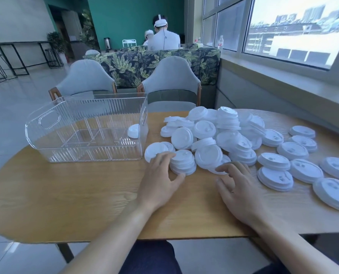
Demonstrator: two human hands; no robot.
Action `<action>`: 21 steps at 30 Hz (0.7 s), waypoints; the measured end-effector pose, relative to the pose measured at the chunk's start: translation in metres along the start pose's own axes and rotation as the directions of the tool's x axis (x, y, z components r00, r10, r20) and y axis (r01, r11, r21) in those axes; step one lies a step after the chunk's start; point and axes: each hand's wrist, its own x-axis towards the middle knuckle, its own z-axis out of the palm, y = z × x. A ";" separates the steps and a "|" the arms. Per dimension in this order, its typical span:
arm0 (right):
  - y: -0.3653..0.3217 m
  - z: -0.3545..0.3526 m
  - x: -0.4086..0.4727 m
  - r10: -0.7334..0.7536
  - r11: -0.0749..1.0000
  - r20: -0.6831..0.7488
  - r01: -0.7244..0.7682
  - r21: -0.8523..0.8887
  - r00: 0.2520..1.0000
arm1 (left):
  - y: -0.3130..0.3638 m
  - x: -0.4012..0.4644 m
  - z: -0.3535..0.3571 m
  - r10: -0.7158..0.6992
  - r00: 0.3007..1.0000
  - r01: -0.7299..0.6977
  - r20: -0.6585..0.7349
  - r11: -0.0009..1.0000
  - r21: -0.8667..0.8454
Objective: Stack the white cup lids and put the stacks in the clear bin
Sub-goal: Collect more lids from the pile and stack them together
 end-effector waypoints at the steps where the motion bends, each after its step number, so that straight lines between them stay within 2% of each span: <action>1: 0.000 0.000 0.001 0.006 1.000 -0.011 -0.006 -0.012 1.000 | 0.001 0.002 0.001 0.005 1.000 -0.005 -0.014 1.000 0.005; 8: 0.002 0.000 0.016 0.031 0.998 -0.061 -0.034 -0.049 0.998 | 0.000 0.020 0.008 -0.017 0.999 0.018 -0.029 0.999 0.045; 21: 0.009 0.010 0.033 0.070 0.994 -0.011 -0.070 -0.078 0.998 | 0.000 0.035 0.018 -0.045 0.997 0.048 -0.055 0.998 0.044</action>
